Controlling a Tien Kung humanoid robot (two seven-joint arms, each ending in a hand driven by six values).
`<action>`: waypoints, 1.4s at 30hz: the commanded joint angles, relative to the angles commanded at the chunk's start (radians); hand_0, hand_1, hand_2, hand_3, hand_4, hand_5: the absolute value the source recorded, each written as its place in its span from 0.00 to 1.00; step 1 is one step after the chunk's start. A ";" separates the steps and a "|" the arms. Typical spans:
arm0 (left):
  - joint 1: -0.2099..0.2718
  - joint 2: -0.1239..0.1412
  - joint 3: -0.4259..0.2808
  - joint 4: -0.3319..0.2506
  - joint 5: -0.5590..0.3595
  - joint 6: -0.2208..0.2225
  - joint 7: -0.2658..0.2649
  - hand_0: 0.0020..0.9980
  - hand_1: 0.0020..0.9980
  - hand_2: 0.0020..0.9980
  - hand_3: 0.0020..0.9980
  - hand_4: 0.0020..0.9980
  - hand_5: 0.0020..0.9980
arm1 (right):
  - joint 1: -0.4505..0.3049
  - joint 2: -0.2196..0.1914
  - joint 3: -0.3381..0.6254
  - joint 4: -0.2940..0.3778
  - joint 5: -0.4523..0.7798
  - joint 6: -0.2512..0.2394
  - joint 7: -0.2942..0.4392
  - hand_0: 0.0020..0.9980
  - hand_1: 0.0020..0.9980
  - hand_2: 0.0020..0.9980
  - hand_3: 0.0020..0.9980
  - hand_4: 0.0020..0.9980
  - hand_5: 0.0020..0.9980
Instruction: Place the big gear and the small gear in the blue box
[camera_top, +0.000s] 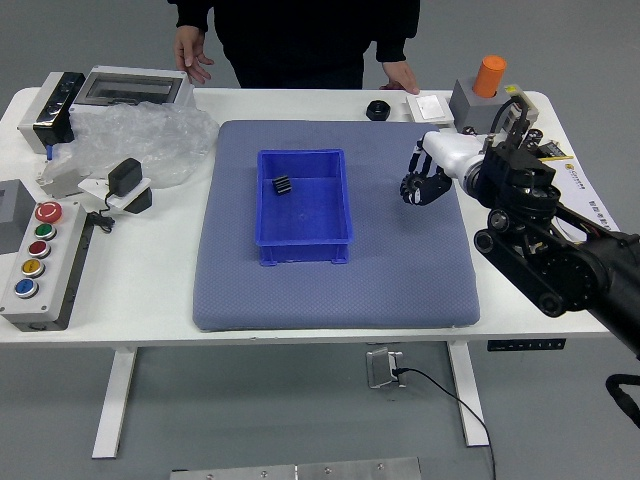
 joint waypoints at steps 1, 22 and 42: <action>0.000 0.000 -0.001 0.000 0.001 0.000 0.000 0.86 0.82 0.83 0.87 0.77 0.31 | 0.006 0.002 -0.001 0.010 0.000 0.002 -0.001 0.59 0.46 0.48 0.59 0.85 0.08; -0.004 -0.005 -0.017 0.000 0.040 -0.005 0.005 0.86 0.82 0.83 0.87 0.77 0.31 | 0.095 0.233 -0.062 -0.027 0.032 -0.006 0.004 0.59 0.47 0.49 0.61 0.85 0.08; -0.006 -0.009 -0.023 0.000 0.059 -0.009 0.009 0.86 0.82 0.83 0.87 0.77 0.31 | 0.091 0.268 -0.046 -0.098 0.104 0.041 0.013 0.66 0.60 0.71 0.97 0.97 0.59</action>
